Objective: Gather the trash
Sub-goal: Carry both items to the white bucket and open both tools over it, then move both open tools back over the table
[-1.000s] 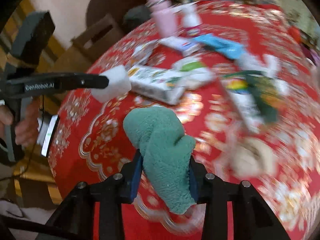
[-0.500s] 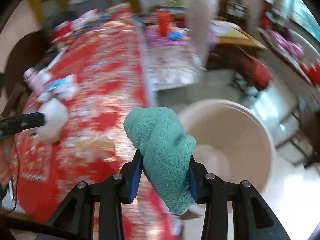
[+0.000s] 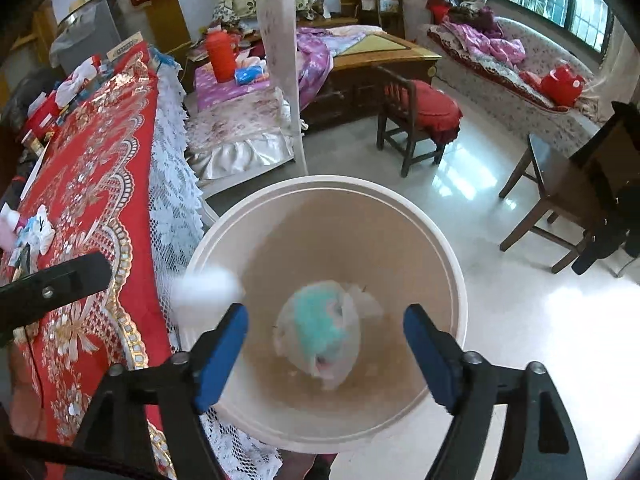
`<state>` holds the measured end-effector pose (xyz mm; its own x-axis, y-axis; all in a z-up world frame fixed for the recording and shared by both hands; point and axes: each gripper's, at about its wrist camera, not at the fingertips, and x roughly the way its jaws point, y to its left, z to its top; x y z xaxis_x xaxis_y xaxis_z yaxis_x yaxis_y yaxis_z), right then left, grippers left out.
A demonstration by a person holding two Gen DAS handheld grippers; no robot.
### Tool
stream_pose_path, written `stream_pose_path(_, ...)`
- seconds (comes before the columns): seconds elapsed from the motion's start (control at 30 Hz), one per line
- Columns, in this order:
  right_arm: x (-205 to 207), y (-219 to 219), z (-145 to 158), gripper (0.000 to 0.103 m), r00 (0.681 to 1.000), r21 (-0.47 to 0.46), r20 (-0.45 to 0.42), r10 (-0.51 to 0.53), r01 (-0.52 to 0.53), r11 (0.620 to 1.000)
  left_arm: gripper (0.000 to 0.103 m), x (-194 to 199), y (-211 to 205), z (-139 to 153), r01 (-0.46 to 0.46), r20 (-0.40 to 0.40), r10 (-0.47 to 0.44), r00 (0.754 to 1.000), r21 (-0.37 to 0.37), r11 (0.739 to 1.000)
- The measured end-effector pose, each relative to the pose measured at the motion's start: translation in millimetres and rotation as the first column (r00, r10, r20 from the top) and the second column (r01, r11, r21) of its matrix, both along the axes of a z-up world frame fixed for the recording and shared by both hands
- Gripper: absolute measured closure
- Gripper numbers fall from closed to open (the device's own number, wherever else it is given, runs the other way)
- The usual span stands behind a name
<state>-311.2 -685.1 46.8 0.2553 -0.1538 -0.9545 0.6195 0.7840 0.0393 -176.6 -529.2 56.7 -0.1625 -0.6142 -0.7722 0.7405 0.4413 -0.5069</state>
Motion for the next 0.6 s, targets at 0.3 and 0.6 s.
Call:
stream_pose_path(0.3, 6.6, 33.4, -2.4, 0.024, 1.0, 0.036, 0.018, 0.026, -0.026, 0.999, 0.043, 16.2, 48.7, 15.0, -0.101, 0.21, 0.074, 0.975, 0.124, 0.987)
stream_pose_path(0.6, 62.6, 87.0, 5.0, 0.023, 0.989, 0.041, 0.062, 0.136, -0.139, 0.989, 0.043, 47.3, 135.4, 7.4, -0.276, 0.361, 0.186, 0.914, 0.214, 0.937)
